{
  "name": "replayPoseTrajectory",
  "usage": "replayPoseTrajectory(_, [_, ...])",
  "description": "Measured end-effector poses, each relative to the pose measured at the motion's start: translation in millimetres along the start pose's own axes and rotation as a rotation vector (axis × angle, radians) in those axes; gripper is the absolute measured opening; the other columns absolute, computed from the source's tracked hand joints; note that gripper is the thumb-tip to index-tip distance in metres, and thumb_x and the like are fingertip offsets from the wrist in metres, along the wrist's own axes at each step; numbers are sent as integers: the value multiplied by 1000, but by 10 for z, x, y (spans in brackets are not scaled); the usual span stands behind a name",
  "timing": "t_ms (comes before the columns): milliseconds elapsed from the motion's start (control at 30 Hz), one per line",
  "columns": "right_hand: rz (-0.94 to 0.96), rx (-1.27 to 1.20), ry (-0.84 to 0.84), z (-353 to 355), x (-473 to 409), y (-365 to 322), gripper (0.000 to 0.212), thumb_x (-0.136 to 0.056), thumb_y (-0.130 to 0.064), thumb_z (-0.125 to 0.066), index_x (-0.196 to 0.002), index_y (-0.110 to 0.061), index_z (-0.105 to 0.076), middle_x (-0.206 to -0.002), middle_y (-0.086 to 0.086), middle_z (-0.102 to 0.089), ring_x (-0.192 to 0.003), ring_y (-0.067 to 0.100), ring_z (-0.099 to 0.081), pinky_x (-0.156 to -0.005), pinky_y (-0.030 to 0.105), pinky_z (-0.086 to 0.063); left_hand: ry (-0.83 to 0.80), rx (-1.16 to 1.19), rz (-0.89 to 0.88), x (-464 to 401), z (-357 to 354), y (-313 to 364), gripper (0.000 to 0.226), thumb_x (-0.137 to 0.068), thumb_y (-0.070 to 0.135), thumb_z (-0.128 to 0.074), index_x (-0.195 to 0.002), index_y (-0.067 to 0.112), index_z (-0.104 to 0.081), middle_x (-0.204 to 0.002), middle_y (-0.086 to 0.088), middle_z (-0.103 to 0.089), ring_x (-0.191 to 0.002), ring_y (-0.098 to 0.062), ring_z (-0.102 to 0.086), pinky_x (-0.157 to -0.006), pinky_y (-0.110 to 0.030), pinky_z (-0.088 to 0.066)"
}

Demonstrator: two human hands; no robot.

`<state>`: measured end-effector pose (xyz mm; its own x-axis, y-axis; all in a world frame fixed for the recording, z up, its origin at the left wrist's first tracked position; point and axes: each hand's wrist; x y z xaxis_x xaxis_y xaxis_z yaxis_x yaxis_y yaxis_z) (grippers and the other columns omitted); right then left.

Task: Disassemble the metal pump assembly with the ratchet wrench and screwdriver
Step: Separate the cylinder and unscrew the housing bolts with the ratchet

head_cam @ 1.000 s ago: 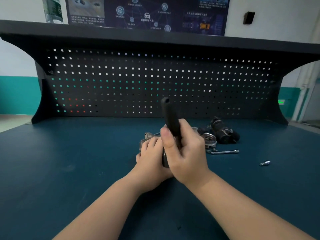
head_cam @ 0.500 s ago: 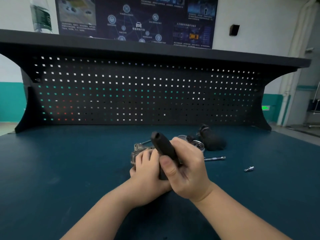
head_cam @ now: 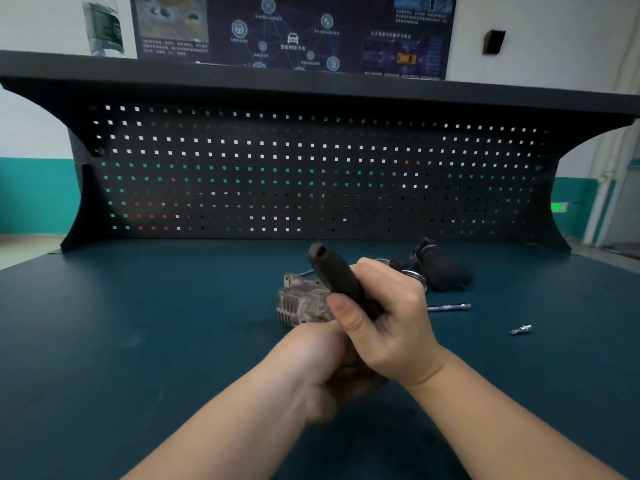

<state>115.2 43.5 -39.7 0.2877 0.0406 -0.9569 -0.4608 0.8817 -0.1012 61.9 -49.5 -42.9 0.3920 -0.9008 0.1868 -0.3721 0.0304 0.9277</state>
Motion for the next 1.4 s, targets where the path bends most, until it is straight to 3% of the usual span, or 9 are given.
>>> replayPoseTrajectory(100, [-6, 13, -29, 7, -20, -3, 39, -96, -40, -47, -74, -10, -58, -69, -15, -41, -61, 1, -40, -61, 15, -32, -45, 226, 60, -24, -39, -31, 15, -71, 17, -67, -81, 11, -77, -95, -9, -72, -90, -21, -69, -83, -36, -53])
replayPoseTrajectory(267, [-77, 10, -21, 71, -23, 15, 33, -95, -44, -47, -89, -12, -53, -60, -12, -47, -49, 7, -47, -45, 30, -40, -5, 369, 76, -84, -59, -67, 36, -90, 8, -53, -62, 3, -75, -64, -11, -69, -51, -17, -67, -52, -25, -57])
replayPoseTrajectory(433, [-269, 26, 133, 207, 4, 41, 14, -90, -40, -50, -98, -32, -42, -59, -14, -55, -45, 0, -47, -45, 13, -35, 70, 450, 48, -96, -99, -77, 19, -92, 7, -55, -87, -7, -67, -77, -21, -69, -63, -27, -70, -51, -34, -59])
replayPoseTrajectory(633, [-1152, -26, 356, 311, 114, 387, 25, -91, -32, -48, -73, -14, -51, -42, -8, -47, -42, 14, -43, -46, 24, -33, 86, 470, 70, -113, -128, -84, 22, -91, 12, -59, -83, -8, -62, -69, -21, -68, -65, -32, -68, -57, -40, -57])
replayPoseTrajectory(700, [-1254, -79, 330, 316, 124, 430, 30, -92, -31, -46, -68, -14, -48, -38, -7, -42, -38, 13, -36, -42, 22, -28, 91, 459, 71, -107, -133, -79, 22, -91, 13, -59, -83, -8, -62, -68, -21, -68, -69, -32, -67, -58, -40, -57])
replayPoseTrajectory(900, [-803, -39, 299, 283, 38, 256, 28, -92, -49, -53, -76, -25, -54, -54, -12, -48, -53, 8, -46, -57, 29, -37, 79, 489, 53, -68, -132, -52, 20, -83, 10, -67, -91, -8, -65, -76, -20, -71, -65, -27, -69, -53, -32, -59])
replayPoseTrajectory(1100, [-675, -167, 148, 346, 0, 156, 7, -91, -27, -63, -94, -31, -58, -56, -11, -52, -52, 6, -45, -55, 28, -40, 69, 527, 40, -86, -120, -54, 21, -88, 4, -60, -102, -12, -62, -96, -25, -69, -89, -33, -67, -58, -36, -59])
replayPoseTrajectory(1267, [-504, -178, -179, 350, -53, 23, 43, -86, -30, -61, -125, -43, -49, -64, -14, -49, -57, -2, -48, -60, 12, -43, 33, 534, 31, -87, -113, -47, 20, -95, 1, -48, -98, -10, -65, -86, -23, -70, -74, -29, -72, -52, -35, -59])
replayPoseTrajectory(1400, [-459, -55, -235, 342, -101, -46, 49, -85, -33, -63, -127, -50, -45, -67, 7, -48, -62, 6, -46, -68, 26, -45, 14, 501, 22, -77, -88, -49, 24, -94, 4, -50, -88, -8, -69, -78, -19, -71, -66, -25, -72, -50, -30, -57])
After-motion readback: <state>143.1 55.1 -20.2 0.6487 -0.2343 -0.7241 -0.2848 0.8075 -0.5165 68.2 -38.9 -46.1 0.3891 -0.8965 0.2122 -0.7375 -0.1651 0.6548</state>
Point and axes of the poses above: each hand's wrist, its own x-axis away from the middle knuckle, its own z-axis out of the back of the hand, y = z × x
